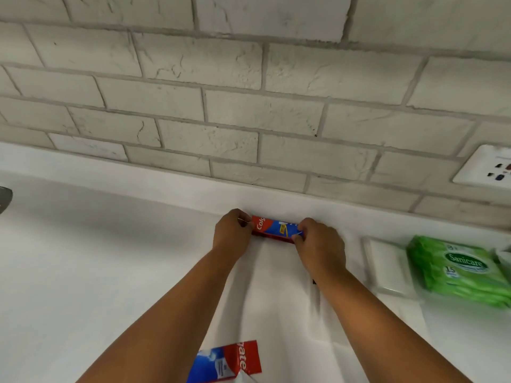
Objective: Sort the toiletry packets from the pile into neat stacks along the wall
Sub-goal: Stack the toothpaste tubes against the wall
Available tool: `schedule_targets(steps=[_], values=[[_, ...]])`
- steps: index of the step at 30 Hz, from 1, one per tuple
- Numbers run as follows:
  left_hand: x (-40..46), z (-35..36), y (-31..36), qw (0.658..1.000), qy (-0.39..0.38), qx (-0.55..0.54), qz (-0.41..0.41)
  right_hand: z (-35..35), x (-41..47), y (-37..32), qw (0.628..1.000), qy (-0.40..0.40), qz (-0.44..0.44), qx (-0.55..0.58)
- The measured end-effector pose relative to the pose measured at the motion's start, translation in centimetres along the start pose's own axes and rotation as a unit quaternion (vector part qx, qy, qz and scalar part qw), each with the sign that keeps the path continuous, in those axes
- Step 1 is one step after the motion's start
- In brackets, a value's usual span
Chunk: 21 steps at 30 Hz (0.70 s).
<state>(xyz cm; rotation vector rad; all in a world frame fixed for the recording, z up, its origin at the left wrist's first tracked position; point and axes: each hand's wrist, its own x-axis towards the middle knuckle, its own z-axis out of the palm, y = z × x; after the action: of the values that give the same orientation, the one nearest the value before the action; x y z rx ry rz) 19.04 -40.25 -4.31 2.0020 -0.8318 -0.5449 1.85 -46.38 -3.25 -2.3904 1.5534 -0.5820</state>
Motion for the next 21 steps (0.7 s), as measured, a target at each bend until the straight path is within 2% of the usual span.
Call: schedule_targets(steps=[10, 13, 16, 21], values=[[1.2, 1.2, -1.3, 0.996, 0.013, 0.076, 0.053, 0.8, 0.7, -0.1, 0.983, -0.006, -0.067, -0.168], [1.0, 1.2, -1.1, 0.996, 0.009, 0.058, 0.064, 0.7, 0.7, -0.4, 0.982, 0.009, -0.101, -0.160], [0.5, 1.0, -0.9, 0.993, -0.018, 0.064, 0.095, 1.0, 0.6, -0.8, 0.980, -0.009, -0.139, -0.142], [0.2, 0.9, -0.8, 0.986, -0.036, 0.101, 0.127, 1.5, 0.6, -1.0, 0.982, -0.018, -0.141, -0.122]])
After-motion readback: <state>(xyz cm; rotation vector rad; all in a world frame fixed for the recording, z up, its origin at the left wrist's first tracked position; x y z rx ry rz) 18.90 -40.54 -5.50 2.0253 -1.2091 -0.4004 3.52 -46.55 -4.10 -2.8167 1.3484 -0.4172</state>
